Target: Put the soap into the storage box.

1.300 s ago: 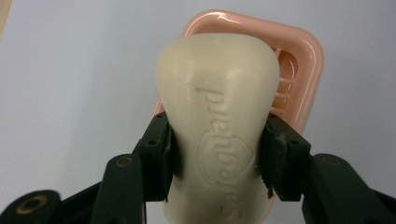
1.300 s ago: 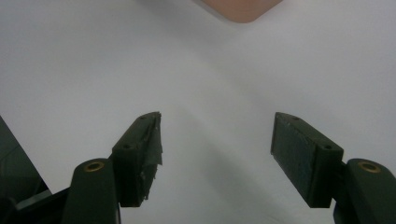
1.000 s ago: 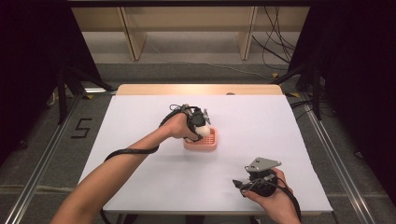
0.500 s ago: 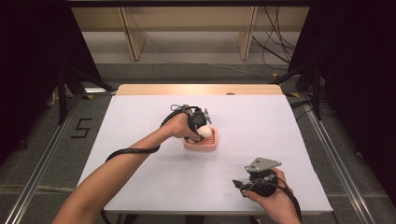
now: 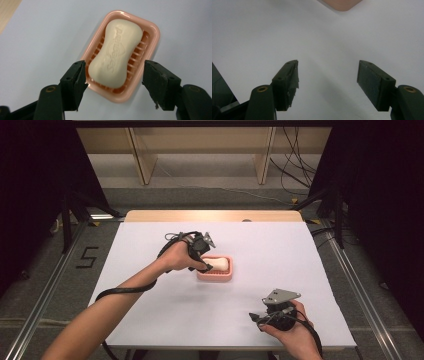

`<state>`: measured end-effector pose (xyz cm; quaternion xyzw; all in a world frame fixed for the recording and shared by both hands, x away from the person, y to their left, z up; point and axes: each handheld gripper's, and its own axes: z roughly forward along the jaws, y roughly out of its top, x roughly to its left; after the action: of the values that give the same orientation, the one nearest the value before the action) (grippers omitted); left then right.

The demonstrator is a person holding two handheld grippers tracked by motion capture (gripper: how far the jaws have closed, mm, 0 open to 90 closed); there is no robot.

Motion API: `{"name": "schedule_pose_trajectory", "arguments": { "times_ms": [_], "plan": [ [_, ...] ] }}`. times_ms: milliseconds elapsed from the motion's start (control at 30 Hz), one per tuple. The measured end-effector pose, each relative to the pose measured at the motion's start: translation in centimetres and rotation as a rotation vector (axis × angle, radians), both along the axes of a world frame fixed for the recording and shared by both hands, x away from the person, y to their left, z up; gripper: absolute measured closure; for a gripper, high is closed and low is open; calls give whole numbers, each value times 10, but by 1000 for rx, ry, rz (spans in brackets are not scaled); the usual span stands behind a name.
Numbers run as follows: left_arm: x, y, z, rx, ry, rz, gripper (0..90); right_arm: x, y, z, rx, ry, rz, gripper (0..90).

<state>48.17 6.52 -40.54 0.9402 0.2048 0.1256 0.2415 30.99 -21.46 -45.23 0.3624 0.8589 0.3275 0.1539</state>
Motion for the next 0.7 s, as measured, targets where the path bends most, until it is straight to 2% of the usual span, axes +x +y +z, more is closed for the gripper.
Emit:
{"name": "schedule_pose_trajectory", "arguments": {
  "times_ms": [100,133,167,233,300,333,367,400,433,533,600,667,700],
  "plan": [
    [-12,18,2,-33,-7,33,332,0,0,0,0,2,-2,343],
    [-12,18,2,-33,-7,33,332,0,0,0,-2,1,3,343],
    [-23,32,2,-74,-2,67,329,0,1,0,1,4,4,343],
    [-35,47,-1,-122,-11,103,326,-2,2,1,12,28,-17,343],
    [-49,64,-6,-156,3,137,324,-1,1,0,7,17,-9,343],
    [-49,64,-6,-156,3,137,324,-1,1,0,7,17,-9,343],
    [-57,72,-9,-172,-1,149,324,1,0,-1,-7,-7,2,343],
    [-64,82,-13,-179,3,166,324,1,0,-1,-2,-3,2,343],
    [-81,100,-23,-213,14,198,324,0,0,-1,-4,-5,0,343],
    [-108,129,-43,-266,54,250,320,-1,1,0,2,12,-9,342],
    [-125,147,-54,-298,58,293,321,0,1,-1,-2,1,-1,341],
    [-139,163,-60,-315,66,341,322,0,1,-1,-2,14,-7,336],
    [-146,168,-63,-340,71,366,322,0,1,-1,-6,12,-8,333]
  ]
}}
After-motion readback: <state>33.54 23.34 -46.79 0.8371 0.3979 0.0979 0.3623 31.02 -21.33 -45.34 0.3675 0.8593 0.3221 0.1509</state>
